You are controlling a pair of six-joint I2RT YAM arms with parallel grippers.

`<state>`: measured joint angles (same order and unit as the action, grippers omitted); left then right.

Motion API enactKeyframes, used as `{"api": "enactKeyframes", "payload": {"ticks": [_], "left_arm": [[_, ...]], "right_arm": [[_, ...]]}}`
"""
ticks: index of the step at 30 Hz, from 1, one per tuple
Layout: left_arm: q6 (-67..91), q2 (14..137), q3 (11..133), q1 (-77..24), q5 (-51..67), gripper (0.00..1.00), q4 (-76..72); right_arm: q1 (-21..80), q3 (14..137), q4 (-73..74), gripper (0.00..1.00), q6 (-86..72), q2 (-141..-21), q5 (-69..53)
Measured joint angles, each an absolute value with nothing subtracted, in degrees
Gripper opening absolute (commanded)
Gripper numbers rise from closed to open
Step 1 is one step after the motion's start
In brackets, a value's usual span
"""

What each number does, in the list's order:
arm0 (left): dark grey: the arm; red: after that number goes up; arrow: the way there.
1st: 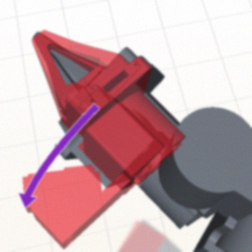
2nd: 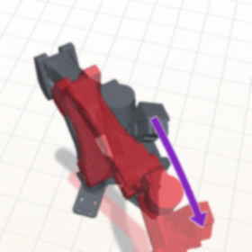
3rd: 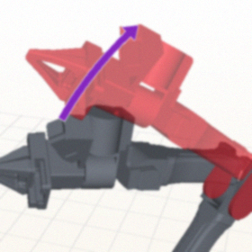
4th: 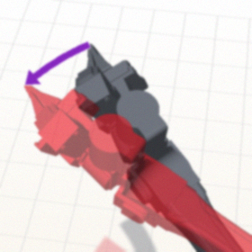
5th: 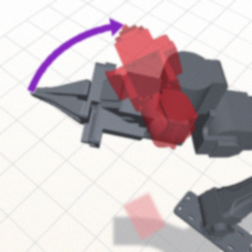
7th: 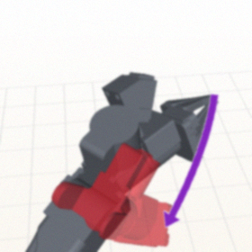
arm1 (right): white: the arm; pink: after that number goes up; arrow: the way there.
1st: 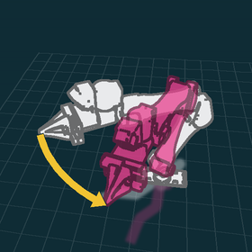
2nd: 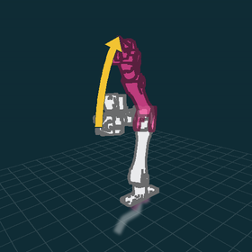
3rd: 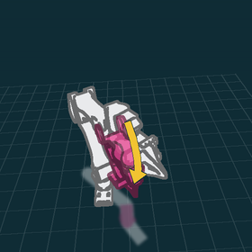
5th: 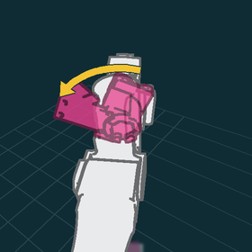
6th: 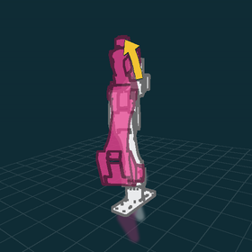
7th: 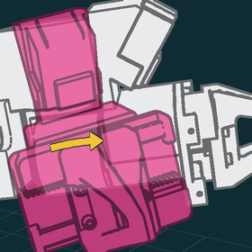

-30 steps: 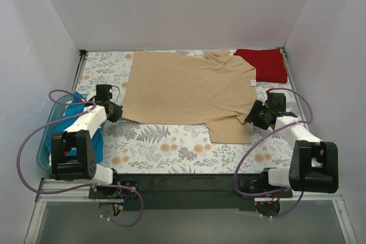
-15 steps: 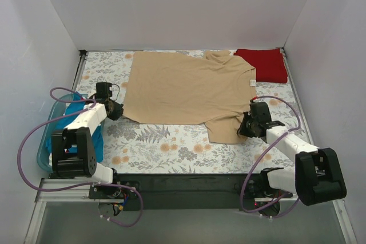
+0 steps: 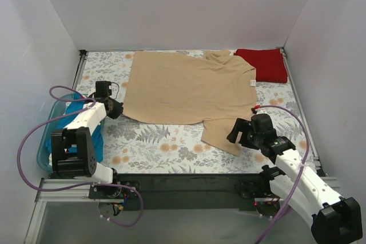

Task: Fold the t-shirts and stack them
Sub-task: Flatten the tshirt out

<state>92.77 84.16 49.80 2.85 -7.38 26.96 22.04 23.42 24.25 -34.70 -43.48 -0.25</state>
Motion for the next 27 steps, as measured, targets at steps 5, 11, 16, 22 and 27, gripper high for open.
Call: {"api": "enactKeyframes", "payload": {"ticks": [5, 11, 16, 22, 27], "left_arm": [[92.6, 84.2, 49.8, 2.9, -7.2, 0.0, 27.0], [92.3, 84.2, 49.8, 2.9, -6.6, 0.0, 27.0], [92.1, 84.2, 49.8, 2.9, -6.2, 0.0, 26.9], [91.9, 84.2, 49.8, 2.9, -5.9, 0.0, 26.9], [91.9, 84.2, 49.8, 2.9, -5.4, 0.0, 26.8]], "right_arm": [[19.0, 26.2, 26.0, 0.81, -34.2, -49.6, 4.2], [8.2, 28.8, 21.7, 0.66, -32.1, -59.5, 3.2], [1.0, 30.4, 17.5, 0.57, -31.0, -66.3, 1.0], [0.8, 32.8, 12.3, 0.49, -31.2, -72.6, -2.2], [0.8, 33.1, 9.6, 0.49, -31.6, -73.8, -2.6]]}}
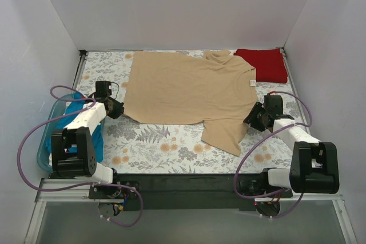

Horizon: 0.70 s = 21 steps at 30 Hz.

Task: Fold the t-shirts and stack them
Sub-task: Flatten the tshirt out

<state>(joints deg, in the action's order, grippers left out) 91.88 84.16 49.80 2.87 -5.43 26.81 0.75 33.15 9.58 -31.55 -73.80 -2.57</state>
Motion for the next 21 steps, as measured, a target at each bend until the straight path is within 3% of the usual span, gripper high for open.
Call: {"api": "enactKeyframes", "payload": {"ticks": [13, 16, 17, 18, 19, 21], "left_arm": [[91.7, 84.2, 49.8, 2.9, -4.9, 0.0, 26.5], [91.7, 84.2, 49.8, 2.9, -4.8, 0.0, 26.5], [91.6, 84.2, 49.8, 2.9, -4.7, 0.0, 26.5], [91.5, 84.2, 49.8, 2.9, -4.5, 0.0, 26.4], [91.3, 84.2, 49.8, 2.9, -4.3, 0.0, 26.3], [90.7, 84.2, 49.8, 2.9, -3.7, 0.0, 26.1]], "right_arm": [[0.8, 33.9, 3.7, 0.42, -32.8, -79.0, -1.8], [0.8, 34.0, 2.7, 0.26, -32.9, -79.7, -1.5], [0.8, 34.0, 2.5, 0.12, -32.9, -79.9, -1.5], [0.8, 34.1, 2.4, 0.06, -32.6, -80.2, -1.5], [0.8, 34.1, 2.4, 0.01, -32.6, -80.3, -1.7], [0.8, 34.5, 2.8, 0.01, -32.8, -80.2, -2.0]]}}
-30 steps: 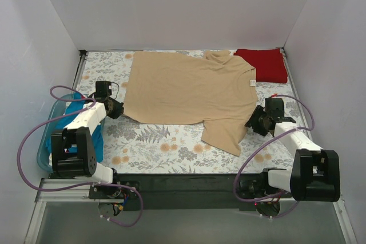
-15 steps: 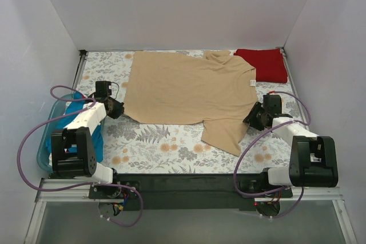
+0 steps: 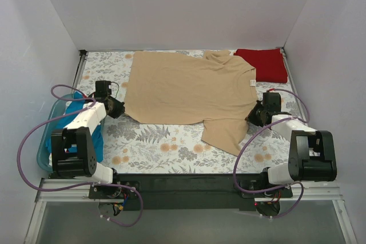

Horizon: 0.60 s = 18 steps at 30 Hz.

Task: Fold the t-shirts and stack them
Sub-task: Flatten the tshirt out

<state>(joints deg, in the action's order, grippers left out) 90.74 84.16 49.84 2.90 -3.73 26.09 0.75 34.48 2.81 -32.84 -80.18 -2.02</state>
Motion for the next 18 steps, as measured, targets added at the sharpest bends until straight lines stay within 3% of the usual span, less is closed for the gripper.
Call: {"api": "enactKeyframes", "payload": {"ticks": [5, 10, 18], "left_arm": [[87.7, 84.1, 53.6, 2.9, -2.9, 0.0, 27.1], [85.3, 79.6, 61.4, 2.9, -3.0, 0.0, 29.7], [84.5, 63.1, 84.9, 2.9, -4.6, 0.0, 33.2]], "right_arm": [[0.8, 40.5, 7.7, 0.01, -32.3, -75.3, -3.0], [-0.5, 54.5, 13.3, 0.01, -30.4, -66.9, -4.5], [-2.4, 80.0, 26.6, 0.01, -26.4, -58.5, -5.2]]}}
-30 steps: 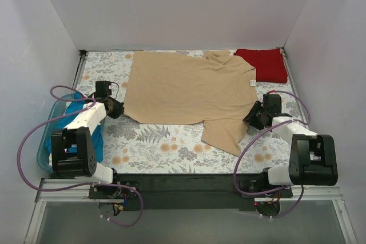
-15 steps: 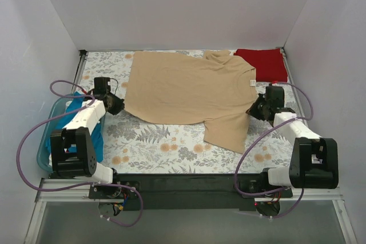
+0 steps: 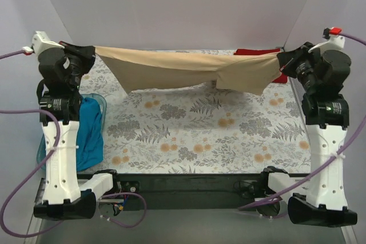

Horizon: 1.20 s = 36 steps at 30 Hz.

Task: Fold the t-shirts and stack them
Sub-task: Flatten the tshirt out

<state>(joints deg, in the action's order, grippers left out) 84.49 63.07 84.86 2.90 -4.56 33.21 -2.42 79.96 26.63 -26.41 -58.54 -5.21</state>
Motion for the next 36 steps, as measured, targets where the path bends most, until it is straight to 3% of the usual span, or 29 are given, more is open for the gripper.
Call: {"api": "enactKeyframes", "payload": {"ticks": [5, 14, 20, 27, 32, 36], "left_arm": [[84.8, 59.1, 101.0, 2.9, -4.8, 0.0, 32.5], [85.6, 71.0, 99.9, 2.9, -3.2, 0.0, 24.5], [85.9, 92.2, 105.2, 2.9, -0.9, 0.0, 18.9], [86.1, 119.9, 138.2, 4.1, 3.6, 0.0, 19.0], [87.9, 117.5, 135.0, 7.2, 5.9, 0.0, 12.3], [88.1, 113.0, 129.4, 8.6, 6.5, 0.0, 9.1]], "right_arm": [[-2.6, 98.2, 29.9, 0.01, -23.9, -54.1, -6.2], [-2.6, 92.9, 19.0, 0.01, -25.3, -63.3, -10.7], [-2.5, 93.3, 10.2, 0.01, -28.2, -81.1, -15.2], [-0.9, 113.0, 8.4, 0.01, -29.7, -101.6, -16.9], [-0.4, 121.6, 5.4, 0.01, -29.7, -103.4, -16.2], [-0.4, 118.3, 0.7, 0.01, -29.8, -100.3, -16.2]]}}
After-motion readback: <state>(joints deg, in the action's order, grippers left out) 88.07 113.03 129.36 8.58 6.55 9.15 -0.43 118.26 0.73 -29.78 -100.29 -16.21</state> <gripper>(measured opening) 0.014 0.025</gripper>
